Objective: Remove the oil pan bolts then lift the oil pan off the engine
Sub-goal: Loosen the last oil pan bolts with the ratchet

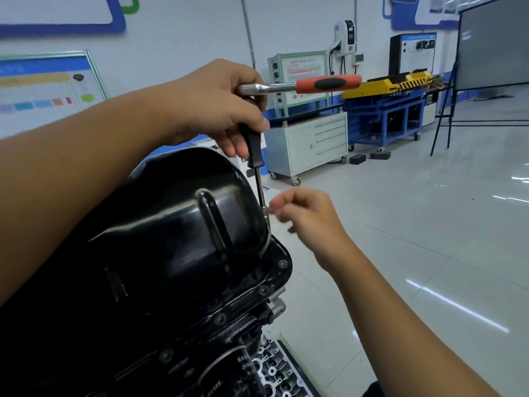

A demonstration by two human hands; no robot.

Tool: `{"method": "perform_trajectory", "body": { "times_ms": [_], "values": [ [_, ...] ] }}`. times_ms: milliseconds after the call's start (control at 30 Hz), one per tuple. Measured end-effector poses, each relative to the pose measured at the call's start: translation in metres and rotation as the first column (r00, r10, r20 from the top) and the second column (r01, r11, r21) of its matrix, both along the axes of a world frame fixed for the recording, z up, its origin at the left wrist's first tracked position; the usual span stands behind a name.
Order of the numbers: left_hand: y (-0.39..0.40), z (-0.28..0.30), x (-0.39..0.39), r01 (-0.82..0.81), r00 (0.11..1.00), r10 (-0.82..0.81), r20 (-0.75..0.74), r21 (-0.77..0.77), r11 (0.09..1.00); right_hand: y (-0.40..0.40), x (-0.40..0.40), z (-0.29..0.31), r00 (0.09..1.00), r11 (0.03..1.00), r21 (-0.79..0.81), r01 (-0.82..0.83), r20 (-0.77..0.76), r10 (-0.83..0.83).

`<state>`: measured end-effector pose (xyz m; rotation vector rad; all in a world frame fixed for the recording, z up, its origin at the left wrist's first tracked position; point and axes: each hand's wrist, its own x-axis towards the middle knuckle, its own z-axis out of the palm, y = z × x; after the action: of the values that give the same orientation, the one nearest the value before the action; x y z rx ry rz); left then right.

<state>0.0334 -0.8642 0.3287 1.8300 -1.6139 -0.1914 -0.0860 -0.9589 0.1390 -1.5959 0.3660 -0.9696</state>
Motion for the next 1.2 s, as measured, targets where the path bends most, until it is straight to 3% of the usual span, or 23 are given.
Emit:
{"method": "perform_trajectory", "body": {
  "times_ms": [100, 267, 367, 700, 867, 1067, 1200],
  "values": [
    [-0.002, 0.001, 0.000, -0.032, 0.999, 0.032, 0.020, 0.000, 0.999, 0.001, -0.001, -0.023, 0.980, 0.993, -0.021, -0.115, -0.163, 0.111],
    [0.001, 0.009, 0.005, -0.094, 0.995, 0.096, 0.020, -0.074, 0.993, -0.003, -0.004, -0.024, 0.988, 0.990, -0.063, -0.127, -0.093, 0.121],
    [0.002, 0.010, 0.008, -0.117, 0.993, 0.118, 0.007, -0.114, 0.987, -0.004, -0.006, -0.021, 0.979, 0.974, -0.145, -0.175, -0.133, 0.156],
    [0.000, 0.010, 0.008, -0.122, 0.993, 0.121, -0.017, -0.160, 0.980, -0.003, -0.005, -0.015, 0.962, 0.889, -0.408, -0.207, -0.249, 0.110],
    [0.002, 0.010, 0.006, -0.128, 0.992, 0.128, -0.010, -0.156, 0.979, -0.001, -0.006, -0.011, 0.958, 0.887, -0.412, -0.207, -0.271, 0.098],
    [0.003, 0.010, 0.006, -0.118, 0.993, 0.119, 0.001, -0.127, 0.985, -0.001, -0.003, -0.016, 0.975, 0.950, -0.291, -0.112, -0.217, 0.048],
    [0.004, 0.011, 0.007, -0.114, 0.993, 0.116, 0.007, -0.121, 0.986, -0.002, -0.004, -0.015, 0.978, 0.893, -0.443, -0.086, -0.210, -0.010]
  ]
}}
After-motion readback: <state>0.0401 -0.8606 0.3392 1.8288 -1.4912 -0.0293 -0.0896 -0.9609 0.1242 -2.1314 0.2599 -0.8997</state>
